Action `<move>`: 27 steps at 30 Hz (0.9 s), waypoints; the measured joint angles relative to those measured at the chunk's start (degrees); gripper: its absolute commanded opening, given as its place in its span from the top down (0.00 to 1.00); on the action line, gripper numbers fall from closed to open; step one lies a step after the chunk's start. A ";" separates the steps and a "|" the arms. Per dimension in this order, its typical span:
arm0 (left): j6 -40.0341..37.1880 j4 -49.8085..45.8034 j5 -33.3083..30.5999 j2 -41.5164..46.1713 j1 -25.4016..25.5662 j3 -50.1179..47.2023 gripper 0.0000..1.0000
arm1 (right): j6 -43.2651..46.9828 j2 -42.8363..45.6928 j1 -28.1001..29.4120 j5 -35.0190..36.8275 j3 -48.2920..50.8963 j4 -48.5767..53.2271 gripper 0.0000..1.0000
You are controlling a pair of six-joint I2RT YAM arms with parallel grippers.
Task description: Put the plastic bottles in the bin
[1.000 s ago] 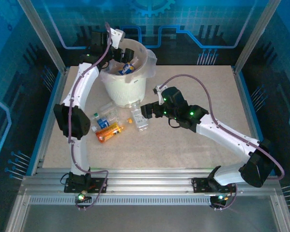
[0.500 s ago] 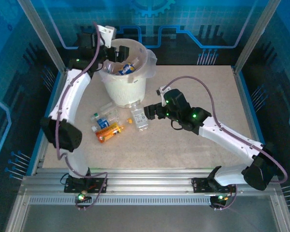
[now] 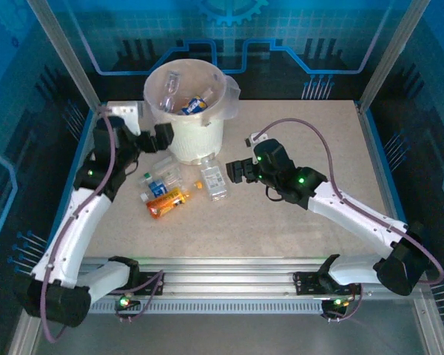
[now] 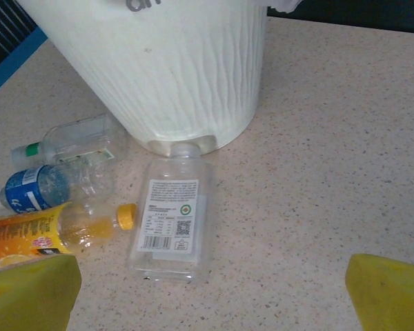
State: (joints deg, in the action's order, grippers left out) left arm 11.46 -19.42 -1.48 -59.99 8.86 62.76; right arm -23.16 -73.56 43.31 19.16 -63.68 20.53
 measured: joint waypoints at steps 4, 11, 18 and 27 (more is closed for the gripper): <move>3.15 -4.22 -0.17 4.17 1.95 -6.75 0.01 | -0.28 0.02 -0.04 2.93 0.00 1.60 0.00; 3.61 -9.75 -2.25 4.37 10.43 -13.75 0.02 | -3.10 0.48 -0.96 8.22 0.00 4.74 0.00; 1.01 -9.66 -3.32 -0.59 11.98 -16.50 0.03 | -8.15 1.99 -2.67 13.09 0.22 8.92 0.00; -4.44 -4.26 -5.77 -8.68 14.08 -19.17 0.11 | -12.76 3.39 -3.26 18.21 1.36 13.40 0.00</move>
State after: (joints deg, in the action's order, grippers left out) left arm 7.03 -23.68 -7.25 -68.66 22.94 43.59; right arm -35.92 -70.17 40.05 37.36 -62.33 33.93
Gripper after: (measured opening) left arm 0.913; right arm 0.996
